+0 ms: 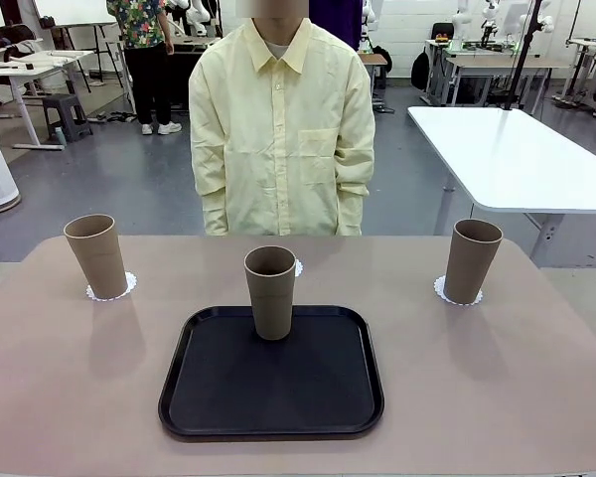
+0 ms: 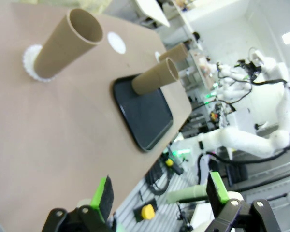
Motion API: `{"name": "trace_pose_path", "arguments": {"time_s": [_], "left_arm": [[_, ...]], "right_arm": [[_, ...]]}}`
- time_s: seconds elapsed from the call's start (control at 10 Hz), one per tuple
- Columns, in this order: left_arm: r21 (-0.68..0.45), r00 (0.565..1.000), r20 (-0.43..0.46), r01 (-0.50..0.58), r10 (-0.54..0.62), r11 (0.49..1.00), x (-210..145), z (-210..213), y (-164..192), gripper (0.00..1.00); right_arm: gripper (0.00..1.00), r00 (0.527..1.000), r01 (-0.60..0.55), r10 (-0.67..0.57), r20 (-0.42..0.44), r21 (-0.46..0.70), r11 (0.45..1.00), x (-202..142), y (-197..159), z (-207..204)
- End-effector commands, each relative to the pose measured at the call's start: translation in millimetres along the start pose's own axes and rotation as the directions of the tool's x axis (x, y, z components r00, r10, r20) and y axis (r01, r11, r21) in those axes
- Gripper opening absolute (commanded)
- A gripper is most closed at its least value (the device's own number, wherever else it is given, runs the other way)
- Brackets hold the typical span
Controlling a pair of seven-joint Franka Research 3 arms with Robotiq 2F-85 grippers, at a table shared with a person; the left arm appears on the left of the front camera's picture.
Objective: Place coasters on the table and set cups on them.
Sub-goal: Take one Reusable plastic cup from the Flat Tray and place it on a coaster set by the human.
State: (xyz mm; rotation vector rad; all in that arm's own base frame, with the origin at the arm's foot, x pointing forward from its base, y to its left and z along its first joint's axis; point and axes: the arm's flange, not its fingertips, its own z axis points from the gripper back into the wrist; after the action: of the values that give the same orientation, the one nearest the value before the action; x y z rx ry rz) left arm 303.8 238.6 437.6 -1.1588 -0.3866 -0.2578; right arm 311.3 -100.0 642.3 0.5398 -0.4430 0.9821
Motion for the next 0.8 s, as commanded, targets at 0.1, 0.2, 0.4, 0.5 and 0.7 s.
{"name": "trace_pose_path", "arguments": {"time_s": [0.1, 0.2, 0.4, 0.5, 0.7], "left_arm": [[-0.008, 1.000, 0.007, 0.004, -0.004, 1.000, -0.5, 1.5, -1.9, 1.00], [-0.008, 1.000, 0.007, 0.004, -0.004, 1.000, -0.5, 1.5, -1.9, 1.00], [-0.008, 1.000, 0.007, 0.004, -0.004, 1.000, -0.5, 1.5, -1.9, 1.00], [-0.008, 1.000, 0.007, 0.004, -0.004, 1.000, -0.5, 1.5, -1.9, 1.00], [-0.008, 1.000, 0.007, 0.004, -0.004, 1.000, -0.5, 1.5, -1.9, 1.00]], "right_arm": [[1.00, 0.989, -0.151, 0.149, -0.025, -0.153, 0.977, 35.6, 28.9, -86.2], [1.00, 0.982, -0.191, 0.188, -0.032, -0.193, 0.962, 45.7, 31.4, -109.3], [1.00, 0.963, -0.268, 0.259, -0.069, -0.198, 0.943, 64.3, 33.6, -152.8], [1.00, 0.964, -0.263, 0.253, -0.077, -0.164, 0.951, 69.2, 30.6, -168.4], [1.00, 0.967, -0.248, 0.239, -0.090, -0.107, 0.963, 68.6, 17.4, -190.8]]}}
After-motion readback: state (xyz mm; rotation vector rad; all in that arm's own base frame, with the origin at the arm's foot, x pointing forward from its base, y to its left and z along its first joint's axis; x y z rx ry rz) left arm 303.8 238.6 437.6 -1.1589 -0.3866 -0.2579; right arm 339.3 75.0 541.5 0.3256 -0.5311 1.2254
